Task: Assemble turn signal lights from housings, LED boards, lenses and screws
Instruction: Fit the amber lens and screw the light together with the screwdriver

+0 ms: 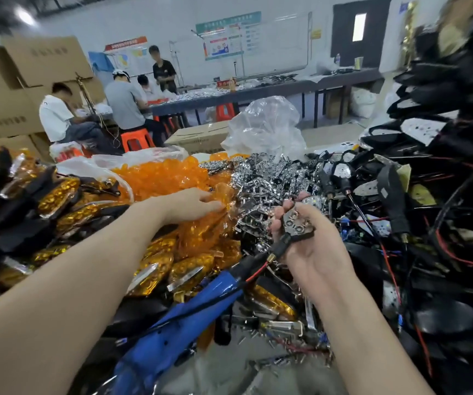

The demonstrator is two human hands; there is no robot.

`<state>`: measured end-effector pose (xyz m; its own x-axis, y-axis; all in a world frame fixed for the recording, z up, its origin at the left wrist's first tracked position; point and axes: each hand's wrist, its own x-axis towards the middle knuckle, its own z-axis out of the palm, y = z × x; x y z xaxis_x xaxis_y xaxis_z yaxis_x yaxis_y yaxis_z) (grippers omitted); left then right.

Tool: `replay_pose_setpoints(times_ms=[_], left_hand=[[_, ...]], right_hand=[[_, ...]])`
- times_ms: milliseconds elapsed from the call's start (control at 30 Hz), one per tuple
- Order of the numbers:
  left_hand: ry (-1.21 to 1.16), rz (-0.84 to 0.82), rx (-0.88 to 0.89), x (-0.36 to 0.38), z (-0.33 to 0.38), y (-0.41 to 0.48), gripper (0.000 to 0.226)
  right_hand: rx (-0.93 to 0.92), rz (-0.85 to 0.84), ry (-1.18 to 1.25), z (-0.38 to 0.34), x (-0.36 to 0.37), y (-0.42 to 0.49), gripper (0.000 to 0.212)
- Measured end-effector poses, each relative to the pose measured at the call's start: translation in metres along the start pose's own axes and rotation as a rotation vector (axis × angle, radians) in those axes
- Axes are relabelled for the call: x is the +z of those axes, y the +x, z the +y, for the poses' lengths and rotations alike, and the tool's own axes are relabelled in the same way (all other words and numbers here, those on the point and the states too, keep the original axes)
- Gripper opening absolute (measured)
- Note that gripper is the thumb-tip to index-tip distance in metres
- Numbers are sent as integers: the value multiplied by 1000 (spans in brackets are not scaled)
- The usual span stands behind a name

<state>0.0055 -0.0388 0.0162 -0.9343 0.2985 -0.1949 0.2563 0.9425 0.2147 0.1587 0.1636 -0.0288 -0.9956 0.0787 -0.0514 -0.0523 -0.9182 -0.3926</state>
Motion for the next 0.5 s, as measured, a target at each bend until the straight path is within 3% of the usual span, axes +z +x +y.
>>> replay_pose_setpoints(times_ms=[100, 167, 233, 300, 367, 500], left_hand=[[33, 108, 92, -3, 8, -25, 49], [-6, 281, 145, -4, 18, -46, 33], [-252, 505, 159, -2, 34, -72, 23], [-700, 619, 205, 7, 53, -106, 18], [-990, 644, 245, 30, 71, -143, 18], [-1224, 619, 195, 101, 97, -201, 17]], right_hand=[[-21, 38, -32, -5, 5, -16, 17], [-45, 73, -104, -8, 4, -29, 9], [-70, 75, -135, -9, 3, -45, 14], [-76, 61, -182, -13, 0, -62, 18], [-51, 49, -284, -15, -3, -84, 16], [-86, 63, -372, -6, -12, -121, 16]])
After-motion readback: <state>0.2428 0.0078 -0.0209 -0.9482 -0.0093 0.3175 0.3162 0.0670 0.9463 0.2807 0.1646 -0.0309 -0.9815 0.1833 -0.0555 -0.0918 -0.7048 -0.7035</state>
